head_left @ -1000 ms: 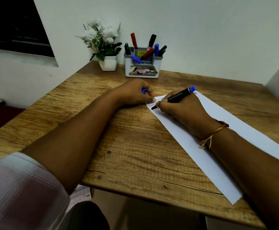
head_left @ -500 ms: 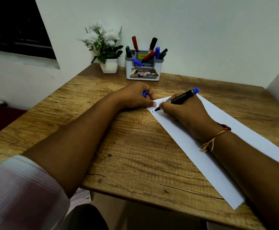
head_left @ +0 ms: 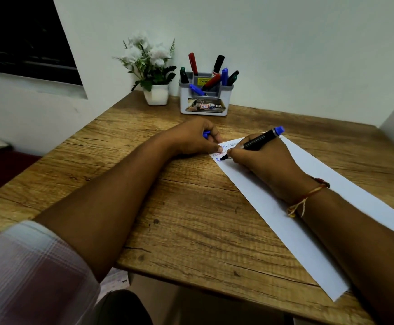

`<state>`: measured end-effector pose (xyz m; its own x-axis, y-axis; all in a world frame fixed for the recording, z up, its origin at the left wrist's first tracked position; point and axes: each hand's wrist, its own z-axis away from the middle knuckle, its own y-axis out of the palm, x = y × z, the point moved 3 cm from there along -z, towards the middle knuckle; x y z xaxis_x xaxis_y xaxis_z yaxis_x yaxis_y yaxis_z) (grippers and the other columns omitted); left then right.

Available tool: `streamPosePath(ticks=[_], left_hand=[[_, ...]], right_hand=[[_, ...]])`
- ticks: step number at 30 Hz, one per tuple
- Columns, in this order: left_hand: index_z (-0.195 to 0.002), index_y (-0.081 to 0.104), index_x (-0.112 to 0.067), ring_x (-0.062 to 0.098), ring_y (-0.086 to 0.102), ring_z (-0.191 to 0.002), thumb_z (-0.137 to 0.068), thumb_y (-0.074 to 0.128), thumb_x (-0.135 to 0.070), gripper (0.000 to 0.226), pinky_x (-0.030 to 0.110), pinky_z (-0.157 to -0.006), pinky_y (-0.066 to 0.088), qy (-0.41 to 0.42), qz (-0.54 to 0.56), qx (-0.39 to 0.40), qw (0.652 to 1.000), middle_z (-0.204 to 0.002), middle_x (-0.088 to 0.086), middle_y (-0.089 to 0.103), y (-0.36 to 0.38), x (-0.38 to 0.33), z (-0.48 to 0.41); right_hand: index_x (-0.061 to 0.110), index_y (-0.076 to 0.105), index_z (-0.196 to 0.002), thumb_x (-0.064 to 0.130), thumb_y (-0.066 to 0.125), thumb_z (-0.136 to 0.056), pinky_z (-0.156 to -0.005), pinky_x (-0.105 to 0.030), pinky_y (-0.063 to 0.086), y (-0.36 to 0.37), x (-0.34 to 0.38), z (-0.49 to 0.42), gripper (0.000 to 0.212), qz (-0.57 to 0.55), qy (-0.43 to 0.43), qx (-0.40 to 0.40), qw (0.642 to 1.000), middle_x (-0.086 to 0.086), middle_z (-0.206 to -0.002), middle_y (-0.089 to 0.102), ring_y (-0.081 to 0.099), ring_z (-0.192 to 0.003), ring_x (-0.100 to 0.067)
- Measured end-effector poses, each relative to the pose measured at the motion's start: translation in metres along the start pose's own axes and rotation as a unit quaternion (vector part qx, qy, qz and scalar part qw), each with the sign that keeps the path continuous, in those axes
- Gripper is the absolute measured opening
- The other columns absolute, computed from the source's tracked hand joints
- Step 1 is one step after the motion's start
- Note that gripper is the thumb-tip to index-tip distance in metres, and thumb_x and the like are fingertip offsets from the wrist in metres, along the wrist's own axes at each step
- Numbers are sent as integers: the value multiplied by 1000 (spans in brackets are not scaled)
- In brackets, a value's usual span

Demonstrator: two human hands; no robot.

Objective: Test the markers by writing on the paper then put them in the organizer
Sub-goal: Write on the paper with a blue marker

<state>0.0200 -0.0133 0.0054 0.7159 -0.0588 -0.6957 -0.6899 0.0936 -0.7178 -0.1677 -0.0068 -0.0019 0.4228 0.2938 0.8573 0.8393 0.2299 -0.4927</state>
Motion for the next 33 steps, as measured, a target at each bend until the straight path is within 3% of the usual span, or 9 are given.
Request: streamPosePath(ticks=[9, 15, 25, 29, 33], left_hand=[[-99, 72, -27, 17, 68, -93, -82, 79, -25, 19, 35, -88, 54, -4, 6, 4, 1000, -94, -1, 74, 2, 1, -2], [-98, 71, -27, 17, 68, -95, -81, 79, -24, 19, 37, -90, 55, -6, 8, 2, 1000, -94, -1, 73, 1, 1, -2], [-97, 71, -27, 4, 62, -79, -82, 79, -23, 18, 21, -70, 48, -7, 13, 1, 1000, -87, -6, 70, 1, 1, -2], [-98, 70, -27, 6, 62, -80, -82, 79, -22, 18, 21, -71, 48, -3, 13, -1, 1000, -86, -6, 69, 1, 1, -2], [-99, 70, -26, 8, 63, -83, -83, 79, -22, 19, 23, -74, 50, -4, 15, 1, 1000, -89, -5, 70, 1, 2, -3]], right_hand=[[9, 68, -71, 35, 74, -72, -63, -37, 44, -2, -2, -1, 26, 7, -4, -7, 1000, 2, -63, 61, 56, -64, -11], [13, 70, -71, 38, 77, -72, -65, -39, 48, -2, -4, -2, 26, 3, 4, -20, 1000, 2, -66, 65, 60, -66, -12], [17, 69, -71, 30, 78, -81, -63, -32, 44, -4, -1, -1, 19, 13, -1, -17, 1000, 4, -67, 65, 58, -66, -10], [17, 65, -64, 34, 76, -75, -62, -34, 42, -4, -2, -1, 22, 13, 5, -27, 1000, 5, -61, 61, 55, -62, -10], [11, 67, -70, 29, 75, -79, -63, -34, 44, -4, -2, -1, 22, 19, 7, -30, 999, 2, -63, 62, 56, -63, -11]])
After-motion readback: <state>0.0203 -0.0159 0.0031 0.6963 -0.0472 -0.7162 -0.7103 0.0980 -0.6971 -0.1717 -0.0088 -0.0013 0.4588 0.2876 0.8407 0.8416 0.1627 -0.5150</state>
